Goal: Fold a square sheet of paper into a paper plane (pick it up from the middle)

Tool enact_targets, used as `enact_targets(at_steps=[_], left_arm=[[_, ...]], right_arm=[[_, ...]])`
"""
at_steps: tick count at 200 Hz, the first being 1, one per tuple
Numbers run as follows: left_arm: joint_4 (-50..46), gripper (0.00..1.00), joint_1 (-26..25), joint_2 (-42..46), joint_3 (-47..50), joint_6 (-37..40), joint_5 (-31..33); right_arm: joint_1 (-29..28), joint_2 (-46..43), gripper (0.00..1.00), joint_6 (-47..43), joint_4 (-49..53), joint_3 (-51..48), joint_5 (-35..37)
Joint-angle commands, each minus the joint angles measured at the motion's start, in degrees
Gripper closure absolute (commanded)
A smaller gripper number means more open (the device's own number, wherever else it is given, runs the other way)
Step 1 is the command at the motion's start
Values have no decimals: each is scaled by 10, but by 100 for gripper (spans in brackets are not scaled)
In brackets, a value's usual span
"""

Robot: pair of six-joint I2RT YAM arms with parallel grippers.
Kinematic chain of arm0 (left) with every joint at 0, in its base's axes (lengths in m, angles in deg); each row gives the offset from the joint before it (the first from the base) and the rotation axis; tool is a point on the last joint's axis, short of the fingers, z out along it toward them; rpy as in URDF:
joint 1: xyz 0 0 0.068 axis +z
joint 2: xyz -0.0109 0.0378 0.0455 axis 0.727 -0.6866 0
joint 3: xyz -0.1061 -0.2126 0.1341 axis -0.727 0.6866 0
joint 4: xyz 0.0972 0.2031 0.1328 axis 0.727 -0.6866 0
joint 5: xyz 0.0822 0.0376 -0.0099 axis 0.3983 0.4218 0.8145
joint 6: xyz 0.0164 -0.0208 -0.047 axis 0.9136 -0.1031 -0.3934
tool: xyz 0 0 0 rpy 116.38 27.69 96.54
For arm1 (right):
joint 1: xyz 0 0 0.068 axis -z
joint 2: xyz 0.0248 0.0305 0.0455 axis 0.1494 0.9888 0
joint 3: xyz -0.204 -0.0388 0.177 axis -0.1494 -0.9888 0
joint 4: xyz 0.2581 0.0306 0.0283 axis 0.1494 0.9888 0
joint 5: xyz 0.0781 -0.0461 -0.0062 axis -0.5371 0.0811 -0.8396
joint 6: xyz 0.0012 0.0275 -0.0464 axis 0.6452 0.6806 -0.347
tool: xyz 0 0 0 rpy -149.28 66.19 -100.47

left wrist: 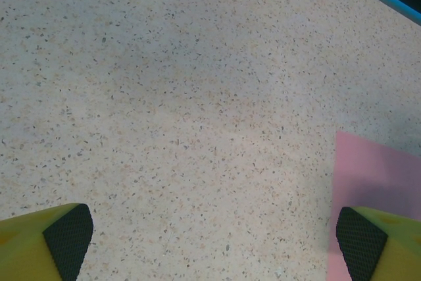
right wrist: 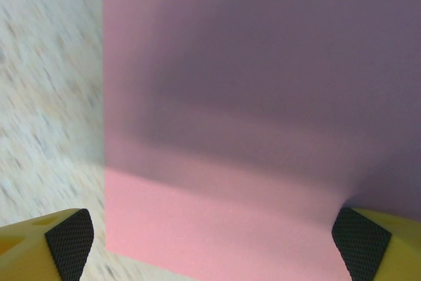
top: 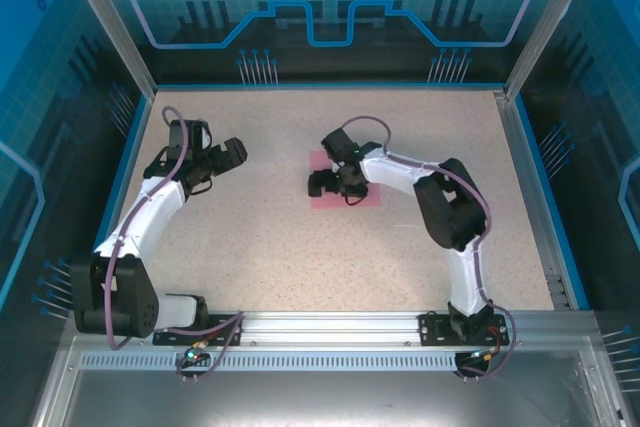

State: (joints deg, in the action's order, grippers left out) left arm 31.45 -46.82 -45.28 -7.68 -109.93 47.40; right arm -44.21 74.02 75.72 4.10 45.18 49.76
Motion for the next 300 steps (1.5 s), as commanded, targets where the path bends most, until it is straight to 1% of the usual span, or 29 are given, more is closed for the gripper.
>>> enact_targets(at_steps=[1,29,45,61,78,90,101,116,134,144,170,193,206,264,300], left_arm=[[-19,2,-3,-8,-21,-19,-16],[-24,2,-3,-14,-25,-31,-21],[-24,2,-3,-19,-27,-37,-29],[-22,2,-5,-24,-29,-44,-42],[-23,1,-8,-29,-30,-51,-52],[-25,2,-9,-32,-28,-58,-57],[-23,2,-10,-33,-24,-65,-65],[-18,2,-10,-34,-17,-72,-81],[-16,2,-11,-35,-10,-77,-92],[-14,1,-12,-35,-6,-81,-95],[-9,2,-14,-40,-1,-82,-106],[-9,2,-16,-45,-2,-81,-112],[-10,2,-16,-47,-2,-80,-112],[-13,2,-17,-53,-6,-83,-108],[-17,1,-17,-59,-7,-83,-105]], right_arm=[[3,-46,0,10,72,-109,-33],[-2,-147,0,32,104,-235,-7],[-1,-193,1,42,116,-274,-11],[-3,-220,1,38,147,-259,-4],[-2,-243,1,18,177,-203,23],[1,-247,1,-14,183,-167,36],[8,-239,0,-44,185,-146,48],[21,-205,0,-76,199,-125,55],[25,-165,1,-94,209,-107,81],[28,-148,1,-100,207,-102,85],[40,-113,0,-108,209,-83,91],[47,-98,1,-119,209,-75,98],[52,-90,0,-123,205,-76,90],[50,-50,1,-129,199,-80,71],[48,-26,1,-125,200,-87,80]])
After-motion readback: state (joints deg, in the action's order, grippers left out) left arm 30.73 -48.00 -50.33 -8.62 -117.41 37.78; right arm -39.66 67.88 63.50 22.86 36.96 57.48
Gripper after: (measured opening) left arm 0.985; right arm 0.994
